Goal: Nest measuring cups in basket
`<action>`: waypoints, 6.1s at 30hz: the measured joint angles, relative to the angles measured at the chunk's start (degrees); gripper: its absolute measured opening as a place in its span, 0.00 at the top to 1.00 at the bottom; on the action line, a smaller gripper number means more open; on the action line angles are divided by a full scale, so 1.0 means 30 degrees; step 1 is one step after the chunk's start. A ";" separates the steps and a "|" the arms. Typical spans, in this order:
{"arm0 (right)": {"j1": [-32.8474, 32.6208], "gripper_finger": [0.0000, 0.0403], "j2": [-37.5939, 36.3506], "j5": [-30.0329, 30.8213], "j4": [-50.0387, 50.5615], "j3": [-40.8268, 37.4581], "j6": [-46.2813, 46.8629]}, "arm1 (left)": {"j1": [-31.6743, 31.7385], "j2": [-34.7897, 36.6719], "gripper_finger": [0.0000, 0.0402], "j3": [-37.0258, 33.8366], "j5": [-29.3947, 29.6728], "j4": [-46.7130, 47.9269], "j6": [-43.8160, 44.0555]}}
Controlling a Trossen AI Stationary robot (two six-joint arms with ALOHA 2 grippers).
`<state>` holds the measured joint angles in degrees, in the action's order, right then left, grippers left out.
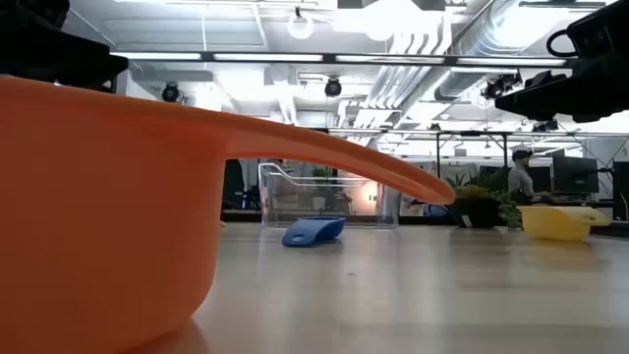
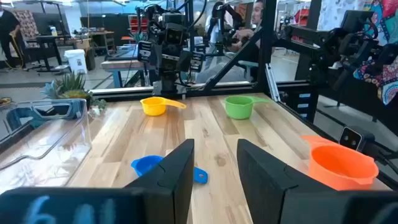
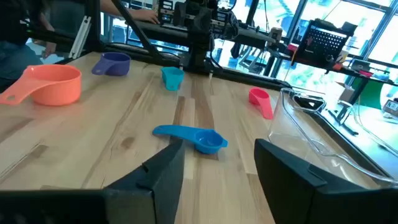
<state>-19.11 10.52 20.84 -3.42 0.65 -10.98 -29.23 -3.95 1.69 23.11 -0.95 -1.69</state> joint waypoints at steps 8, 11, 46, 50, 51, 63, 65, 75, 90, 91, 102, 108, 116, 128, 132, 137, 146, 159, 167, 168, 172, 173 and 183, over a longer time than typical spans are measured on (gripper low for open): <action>0.0000 0.53 0.0000 0.0005 0.0006 0.0000 0.0000 | -0.0001 -0.0006 0.72 -0.0001 0.0000 0.0000 0.0000; 0.0000 0.53 0.0002 -0.0001 0.0005 0.0007 0.0000 | -0.0007 -0.0003 0.72 -0.0003 0.0000 -0.0003 0.0000; 0.0000 0.53 0.0005 0.0006 0.0002 0.0007 0.0000 | 0.0000 0.0000 0.72 -0.0006 0.0000 -0.0006 0.0000; 0.0000 0.53 0.0006 0.0006 -0.0001 0.0007 0.0000 | -0.0003 -0.0004 0.72 -0.0003 0.0000 -0.0004 0.0000; 0.0000 0.53 0.0007 0.0006 0.0006 -0.0001 0.0000 | 0.0000 -0.0003 0.72 0.0000 0.0000 -0.0003 0.0000; 0.0000 0.53 0.0005 0.0001 0.0004 0.0007 0.0000 | -0.0006 0.0000 0.72 0.0000 0.0000 -0.0001 0.0000; 0.0000 0.53 0.0007 0.0001 0.0004 0.0004 0.0000 | -0.0007 0.0000 0.72 0.0000 0.0000 0.0000 0.0000; 0.0000 0.53 0.0002 -0.0001 0.0002 0.0007 0.0000 | -0.0001 -0.0006 0.72 0.0000 0.0000 -0.0014 0.0027; 0.0000 0.53 0.0004 0.0002 -0.0001 0.0007 0.0000 | 0.0000 0.0000 0.72 -0.0001 0.0000 -0.0021 0.0015; 0.0000 0.53 0.0007 0.0002 0.0003 0.0003 0.0000 | -0.0004 0.0000 0.72 0.0000 0.0000 -0.0021 0.0021; 0.0000 0.53 0.0005 0.0005 0.0000 0.0006 0.0000 | 0.0000 -0.0004 0.72 0.0000 0.0000 -0.0087 0.1501; 0.0000 0.53 0.0003 0.0004 0.0004 0.0002 0.0000 | 0.0000 0.0000 0.72 0.0057 0.0196 -0.0215 0.1562; 0.0000 0.53 0.0006 0.0000 0.0007 0.0007 0.0000 | 0.0000 -0.0505 0.72 0.1986 0.0485 -0.0226 0.1443; 0.0000 0.53 0.0007 0.0006 -0.0001 0.0007 0.0000 | 0.0000 -0.7586 0.72 0.7815 0.1787 0.1893 0.1900; 0.0000 0.53 0.0007 -0.0001 0.0001 0.0005 0.0000 | 0.0000 -1.0690 0.72 1.0058 0.1996 0.3779 0.3243; 0.0000 0.53 0.0007 0.0005 0.0007 0.0006 0.0000 | -0.0044 -1.4073 0.72 1.1970 0.1878 0.5164 0.5303; 0.0000 0.53 0.0007 -0.0001 -0.0001 0.0007 0.0000 | -0.0440 -1.8936 0.72 1.3596 0.0083 0.4987 0.9382; 0.0000 0.53 0.0007 0.0006 -0.0001 0.0007 0.0000 | -0.2324 -2.4454 0.72 1.5781 0.0044 0.3629 1.0196; 0.0000 0.53 0.0005 0.0006 0.0005 0.0004 0.0000 | -0.3189 -2.7705 0.71 1.7101 0.0404 0.3027 1.0652; 0.0000 0.53 0.0000 0.0006 0.0003 0.0005 0.0000 | -0.3292 -2.8051 0.71 1.7260 0.0527 0.2948 1.0778; 0.0000 0.53 0.0000 0.0006 -0.0002 0.0006 0.0000 | -0.3578 -2.9125 0.67 1.7776 0.0878 0.2849 1.1065; 0.0000 0.53 0.0007 0.0006 -0.0023 0.0007 0.0000 | -0.3616 -2.9386 0.66 1.7885 0.0942 0.2779 1.1178; 0.0000 0.53 0.0000 -0.0001 -0.0015 0.0006 0.0000 | -0.3714 -3.1530 0.58 1.7988 0.0862 0.2682 1.2560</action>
<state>-19.11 10.52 20.84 -3.46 0.66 -10.98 -40.38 -98.54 55.66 25.70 7.10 35.98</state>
